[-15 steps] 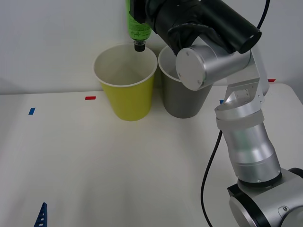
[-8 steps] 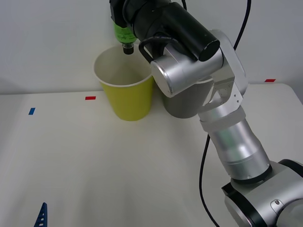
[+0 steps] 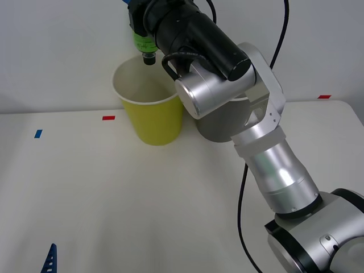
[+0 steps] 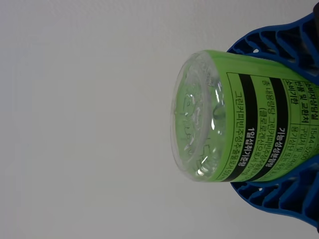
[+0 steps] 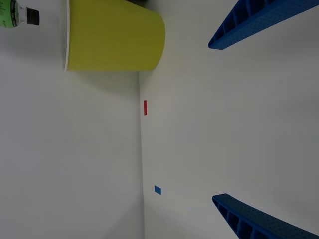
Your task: Put cans in the gray bin and PET bottles in the light green bin.
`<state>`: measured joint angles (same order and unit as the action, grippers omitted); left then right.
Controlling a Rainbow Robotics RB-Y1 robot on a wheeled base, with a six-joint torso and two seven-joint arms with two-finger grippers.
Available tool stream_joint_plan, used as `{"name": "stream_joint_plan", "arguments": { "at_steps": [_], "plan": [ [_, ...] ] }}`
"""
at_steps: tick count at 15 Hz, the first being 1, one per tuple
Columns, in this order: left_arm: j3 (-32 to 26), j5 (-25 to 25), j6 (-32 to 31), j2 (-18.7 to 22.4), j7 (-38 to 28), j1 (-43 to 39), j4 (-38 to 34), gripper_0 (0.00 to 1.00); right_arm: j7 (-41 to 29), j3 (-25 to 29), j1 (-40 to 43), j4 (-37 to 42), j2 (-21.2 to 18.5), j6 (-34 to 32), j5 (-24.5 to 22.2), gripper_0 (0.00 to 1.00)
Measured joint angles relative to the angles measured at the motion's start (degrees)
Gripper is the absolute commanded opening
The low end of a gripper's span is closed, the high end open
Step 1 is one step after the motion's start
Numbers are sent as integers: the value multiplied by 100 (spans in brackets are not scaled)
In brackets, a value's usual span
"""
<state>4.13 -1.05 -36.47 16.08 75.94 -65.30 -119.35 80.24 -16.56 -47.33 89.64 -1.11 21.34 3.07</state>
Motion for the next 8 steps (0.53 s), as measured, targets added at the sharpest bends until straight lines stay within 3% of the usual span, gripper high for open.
{"name": "stream_joint_plan", "arguments": {
  "at_steps": [1,2,3,4,8],
  "plan": [
    [0,0,0,0,0,0,0,100,-18,-9,2,0,15,0,-105,44],
    [0,0,0,0,0,0,0,100,-32,-12,2,0,20,0,-239,70],
    [0,0,0,0,0,0,0,100,-49,-13,3,0,25,0,-305,88],
    [0,0,0,0,0,0,0,100,-64,-13,3,0,31,0,-314,100],
    [0,0,0,0,0,0,0,100,-69,-62,3,0,49,136,-306,100]
  ]
}}
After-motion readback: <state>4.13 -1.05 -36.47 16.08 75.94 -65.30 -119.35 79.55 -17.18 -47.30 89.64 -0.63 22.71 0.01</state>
